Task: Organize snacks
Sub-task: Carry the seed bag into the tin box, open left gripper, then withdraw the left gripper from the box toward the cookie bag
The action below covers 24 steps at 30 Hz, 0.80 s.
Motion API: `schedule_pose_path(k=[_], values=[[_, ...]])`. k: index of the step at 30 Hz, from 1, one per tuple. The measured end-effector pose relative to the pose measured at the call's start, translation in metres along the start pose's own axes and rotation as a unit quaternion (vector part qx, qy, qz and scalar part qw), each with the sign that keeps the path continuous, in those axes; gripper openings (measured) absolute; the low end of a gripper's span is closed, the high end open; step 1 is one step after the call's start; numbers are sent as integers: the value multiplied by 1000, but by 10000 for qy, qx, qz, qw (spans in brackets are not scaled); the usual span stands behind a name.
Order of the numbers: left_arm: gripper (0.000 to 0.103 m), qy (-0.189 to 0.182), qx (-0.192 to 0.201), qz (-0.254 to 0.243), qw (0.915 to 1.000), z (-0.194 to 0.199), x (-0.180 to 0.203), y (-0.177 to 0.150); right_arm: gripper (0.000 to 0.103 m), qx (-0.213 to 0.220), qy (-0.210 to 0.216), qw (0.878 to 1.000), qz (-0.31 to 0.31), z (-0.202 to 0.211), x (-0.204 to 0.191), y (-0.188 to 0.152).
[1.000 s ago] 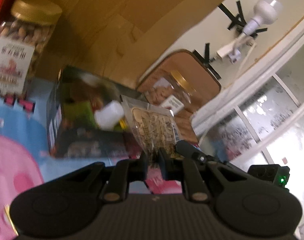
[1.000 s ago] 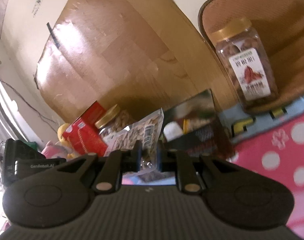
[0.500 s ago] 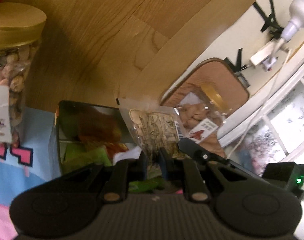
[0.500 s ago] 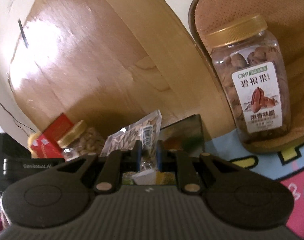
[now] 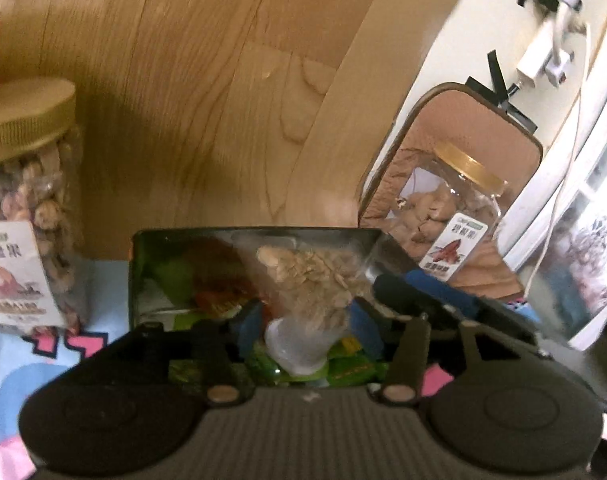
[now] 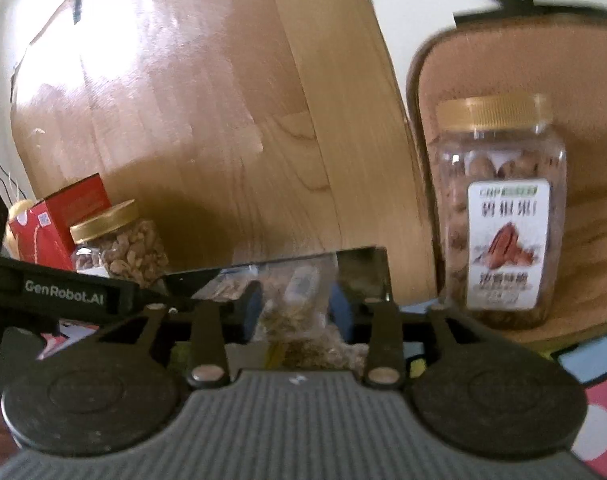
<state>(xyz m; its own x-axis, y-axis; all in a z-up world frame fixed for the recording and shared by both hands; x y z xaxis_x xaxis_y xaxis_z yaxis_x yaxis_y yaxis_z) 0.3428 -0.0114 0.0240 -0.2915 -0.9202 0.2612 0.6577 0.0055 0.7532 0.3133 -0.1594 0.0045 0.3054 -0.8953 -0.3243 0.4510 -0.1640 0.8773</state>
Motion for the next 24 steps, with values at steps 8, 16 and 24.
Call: schedule_pose_path(k=[8,16,24], values=[[55,281,76,-24,9996,8,2,-1,51,242,-33,9997,-1,3,6,5],[55,744,145,-370,9964,46,21,-25,51,257,-69,9994,-204,24,-2,3],[56,1211,312,-891,9881,95,52,-58,51,223,-124,9993,-279,91,-19,-32]])
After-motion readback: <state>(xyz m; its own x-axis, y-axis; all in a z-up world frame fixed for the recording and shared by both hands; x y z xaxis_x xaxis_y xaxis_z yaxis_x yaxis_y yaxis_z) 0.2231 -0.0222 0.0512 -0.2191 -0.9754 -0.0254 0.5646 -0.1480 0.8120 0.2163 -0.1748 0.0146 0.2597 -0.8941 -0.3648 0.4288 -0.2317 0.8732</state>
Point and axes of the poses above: each gripper's, at about its wrist camera, not at the fingertips, and z roughly against the way its jaws point, x to its right, y to its top, the point moved 5 cm from there along -z, roughly the way its jaws point, and after that the axes turned 6 degrees about -z, right-handed, at the moved point
